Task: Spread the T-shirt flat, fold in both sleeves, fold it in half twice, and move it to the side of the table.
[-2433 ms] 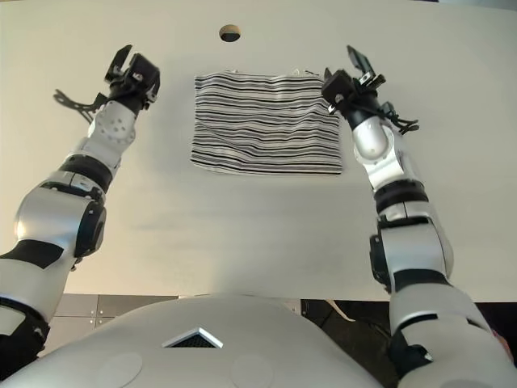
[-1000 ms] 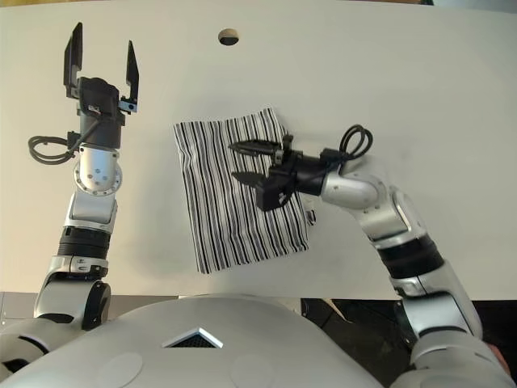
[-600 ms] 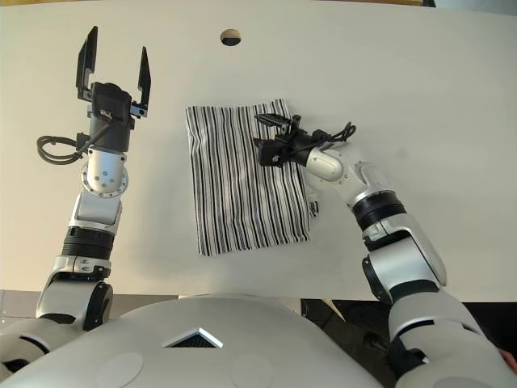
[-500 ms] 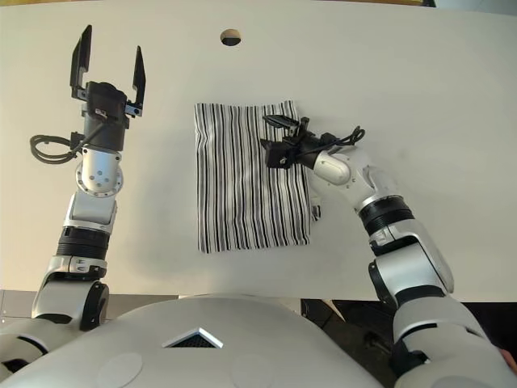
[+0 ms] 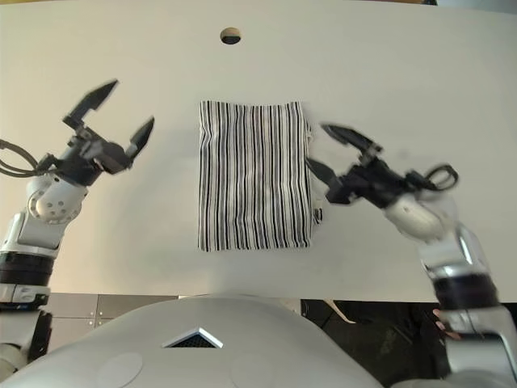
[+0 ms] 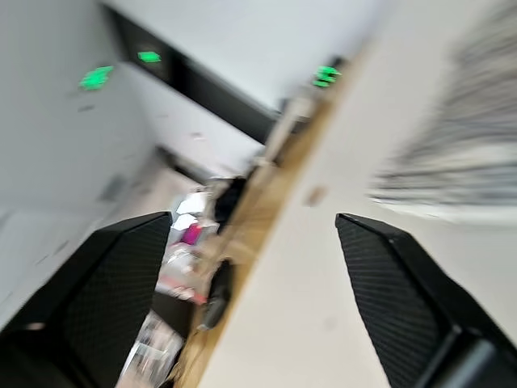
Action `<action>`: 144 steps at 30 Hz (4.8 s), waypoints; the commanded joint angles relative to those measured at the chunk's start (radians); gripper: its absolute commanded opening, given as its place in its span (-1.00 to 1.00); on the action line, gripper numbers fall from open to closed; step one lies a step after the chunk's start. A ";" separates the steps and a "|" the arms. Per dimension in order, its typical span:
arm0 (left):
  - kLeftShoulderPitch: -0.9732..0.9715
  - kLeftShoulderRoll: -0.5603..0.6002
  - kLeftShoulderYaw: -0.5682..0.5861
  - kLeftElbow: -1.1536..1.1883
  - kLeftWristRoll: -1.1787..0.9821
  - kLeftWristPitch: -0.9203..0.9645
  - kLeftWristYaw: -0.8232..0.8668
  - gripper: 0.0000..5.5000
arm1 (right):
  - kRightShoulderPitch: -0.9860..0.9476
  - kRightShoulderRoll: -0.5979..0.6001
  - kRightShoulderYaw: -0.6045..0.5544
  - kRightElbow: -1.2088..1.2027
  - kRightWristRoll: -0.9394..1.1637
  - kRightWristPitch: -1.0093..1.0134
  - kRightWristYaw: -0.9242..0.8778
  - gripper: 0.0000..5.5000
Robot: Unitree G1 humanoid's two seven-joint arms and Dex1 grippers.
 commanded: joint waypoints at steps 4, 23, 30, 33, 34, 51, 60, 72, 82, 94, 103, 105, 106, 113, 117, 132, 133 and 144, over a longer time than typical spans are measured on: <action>0.069 0.100 -0.171 -0.083 0.021 -0.074 -0.232 0.38 | 0.184 -0.090 -0.095 -0.176 -0.109 0.078 0.128 0.19; 0.030 0.087 -0.356 -0.060 0.000 -0.091 -0.413 0.38 | -0.034 -0.057 0.167 -0.128 -0.159 0.010 0.274 0.19; -0.027 0.040 -0.388 0.017 0.038 -0.117 -0.387 0.38 | -0.109 -0.040 0.233 -0.099 -0.165 -0.005 0.295 0.19; -0.039 0.030 -0.394 0.042 0.055 -0.124 -0.373 0.38 | -0.127 -0.035 0.249 -0.087 -0.160 -0.008 0.289 0.19; -0.041 0.030 -0.395 0.047 0.057 -0.127 -0.371 0.38 | -0.132 -0.034 0.251 -0.081 -0.161 -0.010 0.285 0.19; -0.080 0.015 -0.423 0.119 0.051 -0.158 -0.358 -0.58 | -0.183 -0.010 0.297 -0.019 -0.130 -0.074 0.266 -0.76; -0.047 0.052 -0.434 0.090 -0.086 -0.171 -0.401 -0.88 | -0.153 0.010 0.274 -0.018 -0.051 -0.089 0.228 -0.96; 0.084 0.049 -0.297 -0.121 -0.330 -0.035 -0.361 -0.95 | -0.019 0.025 0.236 -0.116 0.131 -0.039 0.244 -0.96; -0.094 -0.181 -0.157 0.023 -0.227 0.205 -0.174 -0.95 | -0.345 0.313 0.188 0.050 0.169 0.200 0.116 -0.96; -0.296 -0.302 -0.190 0.372 -0.065 0.206 -0.078 -0.79 | -0.552 0.481 0.229 0.418 -0.018 0.251 -0.073 -0.96; -0.409 -0.360 -0.111 0.504 -0.141 0.232 -0.042 -0.30 | -0.624 0.539 0.206 0.516 -0.006 0.253 -0.125 -0.37; -0.435 -0.373 -0.086 0.541 -0.171 0.241 -0.042 -0.19 | -0.647 0.559 0.190 0.530 0.026 0.268 -0.115 -0.24; -0.443 -0.379 -0.080 0.558 -0.181 0.243 -0.044 -0.15 | -0.662 0.568 0.190 0.543 0.031 0.273 -0.113 -0.20; -0.510 -0.383 -0.075 0.734 -0.129 0.243 0.056 0.28 | -0.782 0.649 0.198 0.740 0.030 0.271 -0.159 -0.02; -0.527 -0.372 -0.029 0.810 -0.145 0.228 0.148 0.51 | -0.685 0.674 0.219 0.512 0.112 0.234 -0.073 -0.02; -0.465 -0.635 0.215 0.602 -0.539 0.143 0.153 0.67 | -0.911 0.833 0.169 1.090 0.246 0.582 -0.019 -0.02; -0.461 -0.645 0.218 0.595 -0.550 0.139 0.144 0.67 | -0.936 0.830 0.132 1.151 0.268 0.601 -0.050 -0.02; -0.423 -0.672 0.241 0.573 -0.523 0.110 0.177 0.67 | -0.937 0.462 -0.447 1.415 0.605 0.583 -0.643 -0.02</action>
